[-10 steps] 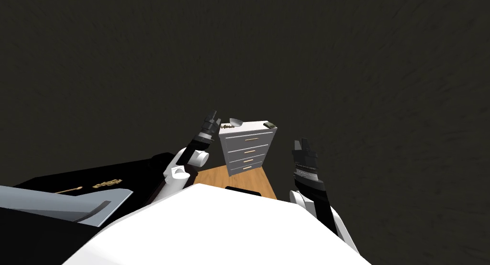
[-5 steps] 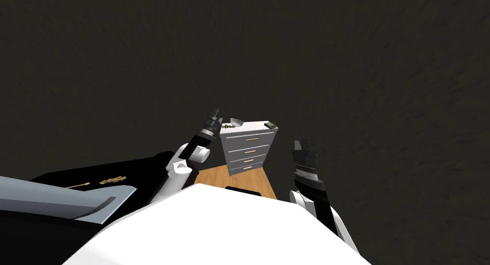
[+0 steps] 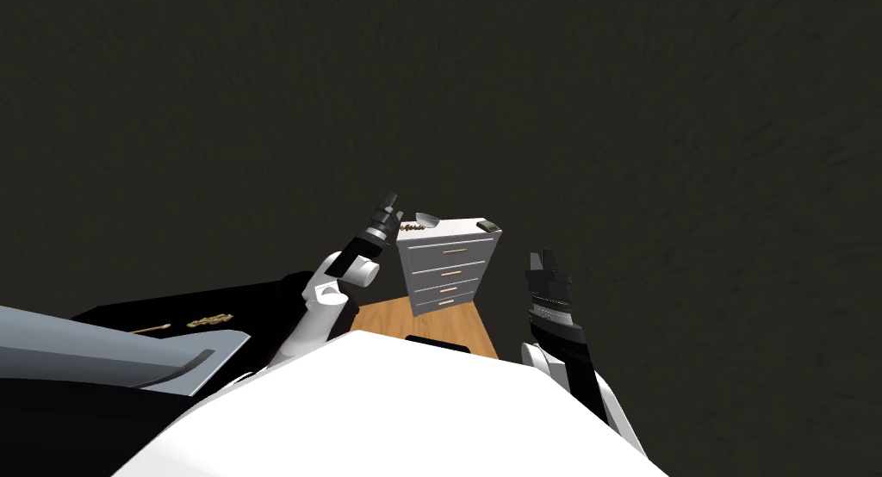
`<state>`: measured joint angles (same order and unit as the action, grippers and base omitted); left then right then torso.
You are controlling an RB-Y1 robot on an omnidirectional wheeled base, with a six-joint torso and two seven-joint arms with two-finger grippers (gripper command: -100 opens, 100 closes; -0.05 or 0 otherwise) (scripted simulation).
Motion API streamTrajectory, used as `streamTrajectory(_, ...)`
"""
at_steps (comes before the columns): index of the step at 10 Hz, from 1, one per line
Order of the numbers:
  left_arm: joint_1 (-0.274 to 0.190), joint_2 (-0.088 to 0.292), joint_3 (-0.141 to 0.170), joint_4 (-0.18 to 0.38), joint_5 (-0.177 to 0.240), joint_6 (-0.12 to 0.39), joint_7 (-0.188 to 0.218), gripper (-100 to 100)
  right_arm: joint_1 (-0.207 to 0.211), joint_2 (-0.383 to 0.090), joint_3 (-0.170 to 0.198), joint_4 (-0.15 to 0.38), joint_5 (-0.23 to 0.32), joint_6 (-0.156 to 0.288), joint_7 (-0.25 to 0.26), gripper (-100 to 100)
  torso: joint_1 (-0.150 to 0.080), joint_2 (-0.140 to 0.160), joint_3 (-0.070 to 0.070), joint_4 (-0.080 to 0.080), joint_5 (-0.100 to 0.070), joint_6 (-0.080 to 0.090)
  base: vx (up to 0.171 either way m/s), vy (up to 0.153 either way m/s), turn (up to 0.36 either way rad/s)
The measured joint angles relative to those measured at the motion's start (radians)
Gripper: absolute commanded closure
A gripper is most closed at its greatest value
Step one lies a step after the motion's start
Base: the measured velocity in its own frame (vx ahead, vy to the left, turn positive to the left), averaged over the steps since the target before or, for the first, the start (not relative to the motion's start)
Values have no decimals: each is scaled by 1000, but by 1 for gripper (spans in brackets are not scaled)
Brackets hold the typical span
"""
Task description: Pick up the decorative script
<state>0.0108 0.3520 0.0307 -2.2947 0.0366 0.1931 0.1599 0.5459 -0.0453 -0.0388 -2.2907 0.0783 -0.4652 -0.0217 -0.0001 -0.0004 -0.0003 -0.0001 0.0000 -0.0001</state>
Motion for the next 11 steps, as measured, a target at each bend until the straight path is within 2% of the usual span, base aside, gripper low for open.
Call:
streamTrajectory(5, -51, 15, -5, 1, 8, 120, 38, -100, 0, 0, 0, 0, 0, 0, 0, 0, 0, 0, 0, 0, 0, 0, 4, 0, 22)
streamTrajectory(9, -117, 34, -8, 12, 25, 224, 76, -100, 0, 0, 0, 0, 0, 0, 0, 0, 0, -1, 0, 0, 0, 0, 9, 3, 19)
streamTrajectory(11, -130, 37, -9, 14, 29, 272, 89, -100, 0, 0, 0, 0, 0, 0, 0, 0, 0, 0, 0, 0, 0, 0, 11, 4, 14)
